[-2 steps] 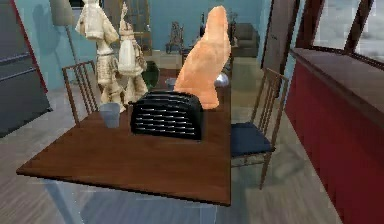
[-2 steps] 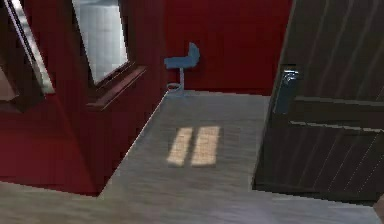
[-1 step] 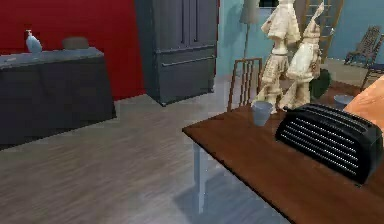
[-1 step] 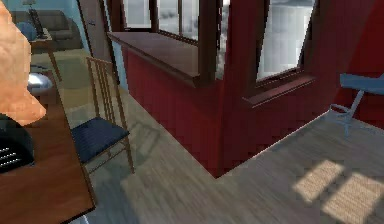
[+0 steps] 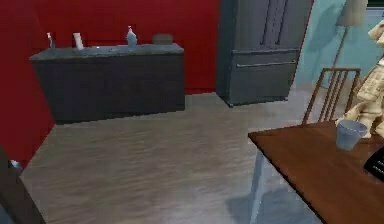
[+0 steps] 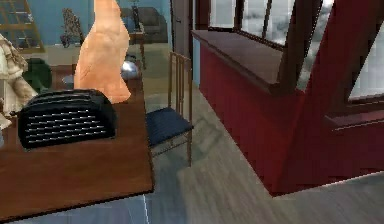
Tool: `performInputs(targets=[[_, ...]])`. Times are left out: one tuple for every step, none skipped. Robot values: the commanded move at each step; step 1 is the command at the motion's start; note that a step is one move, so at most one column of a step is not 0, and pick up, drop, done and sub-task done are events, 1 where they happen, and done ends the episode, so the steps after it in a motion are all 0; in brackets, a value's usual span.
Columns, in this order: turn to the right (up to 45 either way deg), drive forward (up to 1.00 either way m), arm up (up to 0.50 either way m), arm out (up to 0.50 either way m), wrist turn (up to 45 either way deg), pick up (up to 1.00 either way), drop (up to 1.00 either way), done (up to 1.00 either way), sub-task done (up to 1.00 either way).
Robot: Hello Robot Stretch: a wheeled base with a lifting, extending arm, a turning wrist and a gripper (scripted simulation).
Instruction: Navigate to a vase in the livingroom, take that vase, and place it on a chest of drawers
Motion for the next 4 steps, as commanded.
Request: performInputs(targets=[[0.0,1.0,0.0,0.0,0.0,0.0,0.0,0.0,0.0],[-33.0,0.0,0.0,0.0,0.0,0.0,0.0,0.0,0.0],[0.0,0.05,0.0,0.0,0.0,0.0,0.0,0.0,0.0],[45.0,0.0,0.0,0.0,0.0,0.0,0.0,0.0,0.0]])
